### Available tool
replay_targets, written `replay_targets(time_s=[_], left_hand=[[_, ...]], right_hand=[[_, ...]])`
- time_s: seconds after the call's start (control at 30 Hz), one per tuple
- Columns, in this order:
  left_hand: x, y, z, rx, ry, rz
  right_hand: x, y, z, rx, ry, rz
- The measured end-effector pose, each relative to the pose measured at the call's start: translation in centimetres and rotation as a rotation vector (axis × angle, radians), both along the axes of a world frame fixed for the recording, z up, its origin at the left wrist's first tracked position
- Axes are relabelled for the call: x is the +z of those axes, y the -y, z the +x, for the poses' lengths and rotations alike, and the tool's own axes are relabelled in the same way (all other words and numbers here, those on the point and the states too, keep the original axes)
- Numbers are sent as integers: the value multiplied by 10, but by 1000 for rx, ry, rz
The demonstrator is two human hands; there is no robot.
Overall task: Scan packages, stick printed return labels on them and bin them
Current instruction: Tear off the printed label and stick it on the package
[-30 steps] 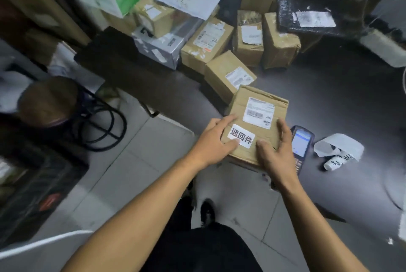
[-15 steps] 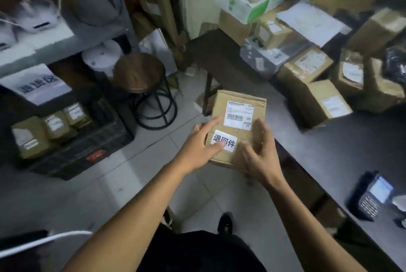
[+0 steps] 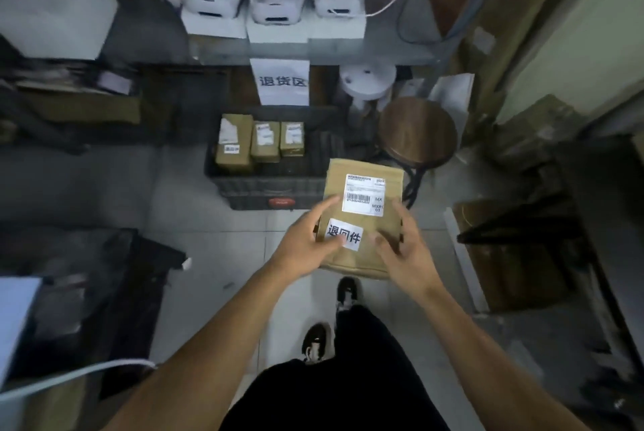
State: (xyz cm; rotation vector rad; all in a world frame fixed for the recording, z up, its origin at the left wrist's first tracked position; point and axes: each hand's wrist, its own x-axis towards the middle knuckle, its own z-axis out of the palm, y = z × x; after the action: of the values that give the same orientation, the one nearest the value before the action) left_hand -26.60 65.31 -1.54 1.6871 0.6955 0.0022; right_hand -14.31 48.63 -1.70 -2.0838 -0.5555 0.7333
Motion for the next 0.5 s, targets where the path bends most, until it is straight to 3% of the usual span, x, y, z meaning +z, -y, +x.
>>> replay_targets(time_s=[0.27, 0.5], left_hand=[[-46, -111, 41, 167, -140, 13], [-103, -213, 108, 214, -305, -96]], right_hand=[[-40, -138, 63, 160, -127, -52], [-101, -253, 137, 215, -257, -172]])
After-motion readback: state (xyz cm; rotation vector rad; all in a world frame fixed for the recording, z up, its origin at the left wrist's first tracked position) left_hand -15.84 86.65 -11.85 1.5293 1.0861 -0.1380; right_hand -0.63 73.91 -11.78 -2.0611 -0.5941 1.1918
